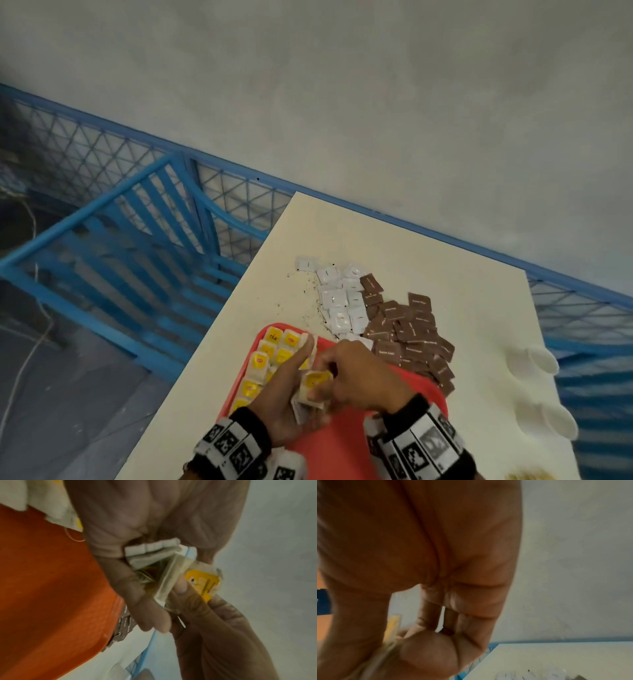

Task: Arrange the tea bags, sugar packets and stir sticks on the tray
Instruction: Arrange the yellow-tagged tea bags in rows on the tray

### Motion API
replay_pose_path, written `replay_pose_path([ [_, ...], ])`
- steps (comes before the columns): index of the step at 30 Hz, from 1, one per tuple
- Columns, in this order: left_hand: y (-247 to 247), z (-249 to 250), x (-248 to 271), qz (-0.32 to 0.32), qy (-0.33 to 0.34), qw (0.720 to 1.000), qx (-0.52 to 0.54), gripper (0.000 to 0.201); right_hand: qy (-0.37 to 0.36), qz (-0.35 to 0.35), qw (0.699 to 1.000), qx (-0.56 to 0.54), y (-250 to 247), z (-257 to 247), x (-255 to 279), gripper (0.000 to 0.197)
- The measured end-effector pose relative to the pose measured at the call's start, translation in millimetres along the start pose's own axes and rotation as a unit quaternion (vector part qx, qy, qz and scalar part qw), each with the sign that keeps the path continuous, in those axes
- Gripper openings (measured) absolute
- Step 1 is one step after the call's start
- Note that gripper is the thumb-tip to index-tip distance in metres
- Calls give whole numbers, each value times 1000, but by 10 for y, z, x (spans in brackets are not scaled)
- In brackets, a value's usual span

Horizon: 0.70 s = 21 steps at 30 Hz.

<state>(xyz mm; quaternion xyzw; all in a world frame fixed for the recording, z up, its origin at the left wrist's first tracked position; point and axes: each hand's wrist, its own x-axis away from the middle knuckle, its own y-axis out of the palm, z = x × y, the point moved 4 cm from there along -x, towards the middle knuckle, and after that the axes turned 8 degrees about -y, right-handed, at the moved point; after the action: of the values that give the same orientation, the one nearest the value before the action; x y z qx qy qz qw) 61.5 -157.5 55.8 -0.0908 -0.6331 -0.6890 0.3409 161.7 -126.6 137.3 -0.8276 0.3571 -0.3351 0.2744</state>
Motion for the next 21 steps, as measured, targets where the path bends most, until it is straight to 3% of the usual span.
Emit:
replay_pose_path([
  [4,43,-209,17,30,49,995,-84,46,2,14,999,-33,43,17,256,30],
  [7,103,-221,50,48,67,988,-134,38,8,42,997,-66,-7,73,412,19],
  [13,226,-196,131,-18,75,988,-137,30,16,125,969,-211,-80,228,714,13],
  [17,289,-191,138,-54,90,986,-132,61,29,160,941,-296,-5,224,770,12],
  [21,326,-193,205,-77,104,984,-124,66,13,244,898,-365,-40,200,855,14],
])
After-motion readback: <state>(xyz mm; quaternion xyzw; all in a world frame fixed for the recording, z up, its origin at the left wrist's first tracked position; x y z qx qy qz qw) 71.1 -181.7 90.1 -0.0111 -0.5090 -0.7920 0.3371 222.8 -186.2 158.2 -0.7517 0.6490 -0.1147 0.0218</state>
